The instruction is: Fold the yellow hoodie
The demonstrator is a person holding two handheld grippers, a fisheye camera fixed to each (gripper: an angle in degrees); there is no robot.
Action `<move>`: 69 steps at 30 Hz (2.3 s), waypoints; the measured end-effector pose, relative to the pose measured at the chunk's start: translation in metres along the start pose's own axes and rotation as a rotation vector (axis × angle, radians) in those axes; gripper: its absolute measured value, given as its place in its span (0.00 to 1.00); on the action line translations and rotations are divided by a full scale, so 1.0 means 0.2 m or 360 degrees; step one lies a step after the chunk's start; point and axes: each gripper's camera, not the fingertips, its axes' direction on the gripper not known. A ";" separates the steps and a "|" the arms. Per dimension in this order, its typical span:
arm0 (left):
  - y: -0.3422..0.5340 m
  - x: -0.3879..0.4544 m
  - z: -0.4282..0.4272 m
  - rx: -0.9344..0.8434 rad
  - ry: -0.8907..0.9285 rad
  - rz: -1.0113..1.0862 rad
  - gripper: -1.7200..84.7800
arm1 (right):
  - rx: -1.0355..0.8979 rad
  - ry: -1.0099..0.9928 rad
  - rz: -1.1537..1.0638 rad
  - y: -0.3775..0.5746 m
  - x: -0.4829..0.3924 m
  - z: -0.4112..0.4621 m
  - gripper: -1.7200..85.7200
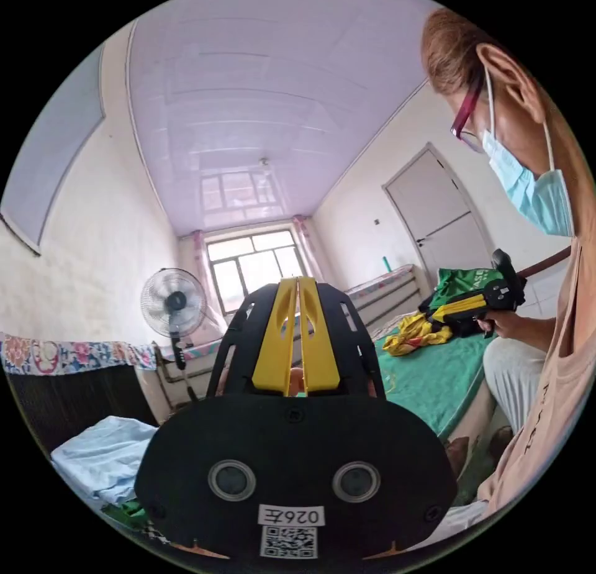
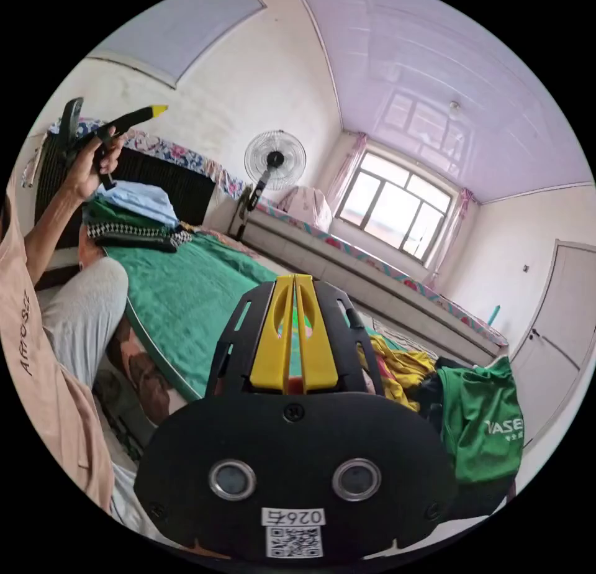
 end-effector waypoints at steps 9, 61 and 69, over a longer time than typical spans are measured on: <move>-0.17 0.09 1.68 -0.0527 0.1113 -0.0322 0.17 | -0.0301 -0.0179 0.0544 0.84 0.82 0.06 0.01; -0.42 -1.72 0.94 -0.0992 0.0702 -0.0889 0.14 | -0.0669 -0.1115 0.0901 1.73 -0.26 0.14 0.04; -0.32 -1.29 1.45 -0.1496 0.0901 -0.0389 0.25 | -0.0886 -0.0945 0.1246 2.21 -0.39 0.44 0.05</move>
